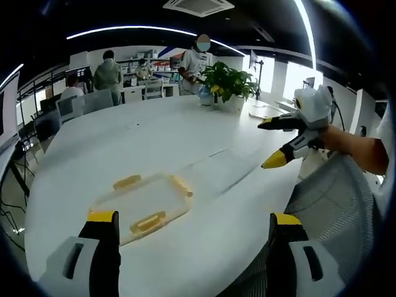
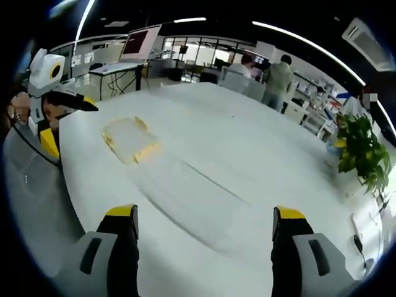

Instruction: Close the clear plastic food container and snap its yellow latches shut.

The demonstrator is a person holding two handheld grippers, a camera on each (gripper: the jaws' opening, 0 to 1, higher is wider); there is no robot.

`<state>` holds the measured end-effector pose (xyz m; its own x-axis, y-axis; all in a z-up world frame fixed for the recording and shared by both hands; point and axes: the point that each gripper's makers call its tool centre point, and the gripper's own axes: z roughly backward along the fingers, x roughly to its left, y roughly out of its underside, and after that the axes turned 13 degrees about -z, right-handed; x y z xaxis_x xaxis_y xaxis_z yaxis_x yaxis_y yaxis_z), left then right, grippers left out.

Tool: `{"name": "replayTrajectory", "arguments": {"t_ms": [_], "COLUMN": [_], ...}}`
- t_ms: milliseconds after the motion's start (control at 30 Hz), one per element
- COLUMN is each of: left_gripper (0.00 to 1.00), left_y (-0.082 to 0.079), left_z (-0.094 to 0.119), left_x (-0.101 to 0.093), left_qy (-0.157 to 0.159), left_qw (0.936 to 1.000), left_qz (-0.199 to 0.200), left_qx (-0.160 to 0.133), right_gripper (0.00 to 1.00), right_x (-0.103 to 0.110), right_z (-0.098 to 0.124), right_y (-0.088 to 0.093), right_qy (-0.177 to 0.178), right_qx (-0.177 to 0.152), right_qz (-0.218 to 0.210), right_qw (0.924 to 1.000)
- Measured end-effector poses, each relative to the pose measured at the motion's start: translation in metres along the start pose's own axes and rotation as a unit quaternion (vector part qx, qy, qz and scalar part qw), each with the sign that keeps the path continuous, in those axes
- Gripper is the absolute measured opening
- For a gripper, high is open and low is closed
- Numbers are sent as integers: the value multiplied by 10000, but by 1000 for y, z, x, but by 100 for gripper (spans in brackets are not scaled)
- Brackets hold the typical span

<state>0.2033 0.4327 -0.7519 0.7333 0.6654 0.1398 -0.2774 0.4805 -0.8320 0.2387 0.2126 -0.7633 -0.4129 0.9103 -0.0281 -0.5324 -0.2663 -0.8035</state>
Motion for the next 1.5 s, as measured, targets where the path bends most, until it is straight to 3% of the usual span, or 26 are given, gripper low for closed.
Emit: {"name": "replayTrajectory", "arguments": {"t_ms": [900, 1133, 1500], "left_gripper": [99, 99, 99], "left_y": [-3, -5, -8], "left_z": [0, 2, 4], "left_x": [1, 6, 12], "left_qy": [98, 94, 122], "left_qw": [9998, 9991, 9992], "left_qz": [168, 366, 324], "left_qx": [-89, -181, -198], "right_gripper": [83, 82, 81], "right_x": [-2, -1, -2], "right_z": [-2, -2, 0], "right_y": [7, 6, 1], "right_qy": [-7, -41, -56], "right_qx": [173, 140, 56], "right_qz": [-100, -164, -367], "right_qw": [9998, 9998, 9993]}}
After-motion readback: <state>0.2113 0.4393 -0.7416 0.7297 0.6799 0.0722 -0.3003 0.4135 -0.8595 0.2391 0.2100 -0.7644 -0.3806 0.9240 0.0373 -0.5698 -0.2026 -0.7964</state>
